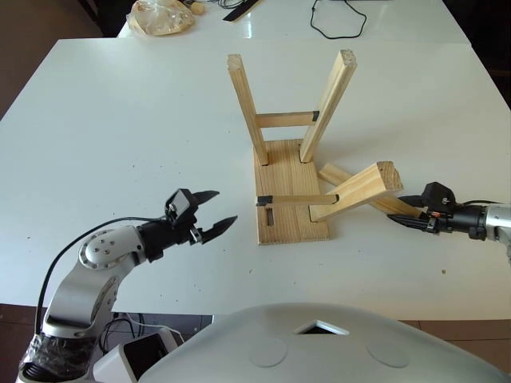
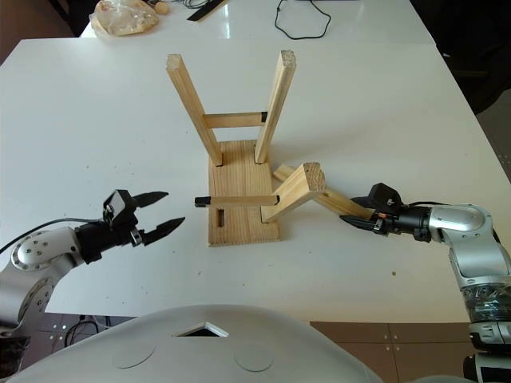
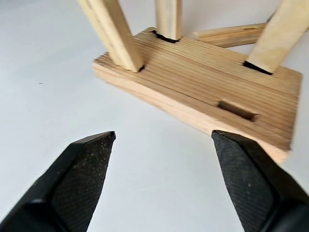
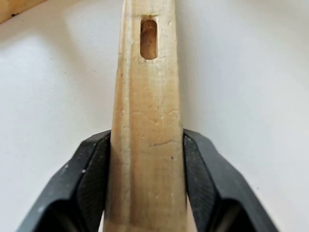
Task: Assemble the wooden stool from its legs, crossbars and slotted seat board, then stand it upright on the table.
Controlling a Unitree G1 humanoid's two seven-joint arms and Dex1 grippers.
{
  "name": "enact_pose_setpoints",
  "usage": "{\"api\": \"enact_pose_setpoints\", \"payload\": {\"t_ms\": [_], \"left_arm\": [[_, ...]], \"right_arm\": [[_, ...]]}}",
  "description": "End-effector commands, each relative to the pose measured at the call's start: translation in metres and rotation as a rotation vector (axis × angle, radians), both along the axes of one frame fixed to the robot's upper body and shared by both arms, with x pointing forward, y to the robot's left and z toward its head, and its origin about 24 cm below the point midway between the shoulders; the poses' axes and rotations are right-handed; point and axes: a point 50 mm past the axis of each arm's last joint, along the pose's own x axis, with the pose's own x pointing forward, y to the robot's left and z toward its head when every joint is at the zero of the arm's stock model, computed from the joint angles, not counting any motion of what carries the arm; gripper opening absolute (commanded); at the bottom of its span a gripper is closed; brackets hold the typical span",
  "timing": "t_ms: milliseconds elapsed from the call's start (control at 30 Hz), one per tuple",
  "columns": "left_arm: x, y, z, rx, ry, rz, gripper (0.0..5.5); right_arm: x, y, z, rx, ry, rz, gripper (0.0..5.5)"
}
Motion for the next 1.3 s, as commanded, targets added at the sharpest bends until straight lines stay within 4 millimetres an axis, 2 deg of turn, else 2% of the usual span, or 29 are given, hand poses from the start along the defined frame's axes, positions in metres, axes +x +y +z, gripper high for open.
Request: {"api": "enact_pose_setpoints", "payload": {"t_ms": [33,167,233,300,333,433,500,633,733,967,1133,1300], "left_arm": [[0.015,0.02,0.002,0.119,-0.02,0.133,3.7],[0.028,0.011,0.05,-0.042,-0.184,0.146,3.7],[0.032,0.0,0.084,-0.159,-0.305,0.126,3.7],[0.035,-0.008,0.108,-0.221,-0.384,0.102,3.7],[0.037,-0.014,0.118,-0.241,-0.407,0.08,3.7],[0.038,-0.041,0.142,-0.331,-0.432,-0.07,3.7],[0.033,-0.062,0.153,-0.41,-0.42,-0.209,3.7],[0.025,-0.088,0.161,-0.531,-0.364,-0.368,3.7],[0.023,-0.094,0.17,-0.624,-0.323,-0.437,3.7],[0.005,-0.102,0.184,-0.721,-0.286,-0.618,3.7],[0.001,-0.103,0.183,-0.731,-0.274,-0.639,3.7],[0.005,-0.105,0.181,-0.708,-0.264,-0.64,3.7]], "right_arm": [[0.011,-0.01,0.005,-0.024,-0.041,-0.085,2.07],[0.035,-0.012,0.044,0.127,-0.206,-0.145,2.07],[0.046,-0.011,0.071,0.242,-0.29,-0.161,2.07],[0.051,-0.007,0.097,0.365,-0.356,-0.161,2.07],[0.052,-0.002,0.116,0.48,-0.383,-0.156,2.07],[0.041,0.026,0.173,0.749,-0.435,0.024,2.07],[0.028,0.056,0.192,0.824,-0.41,0.212,2.07],[0.016,0.098,0.197,0.866,-0.286,0.439,2.07],[0.013,0.113,0.197,0.879,-0.212,0.52,2.07],[0.013,0.125,0.192,0.857,-0.154,0.578,2.07],[0.014,0.125,0.181,0.765,-0.128,0.603,2.07],[0.014,0.127,0.181,0.735,-0.137,0.639,2.07]]}}
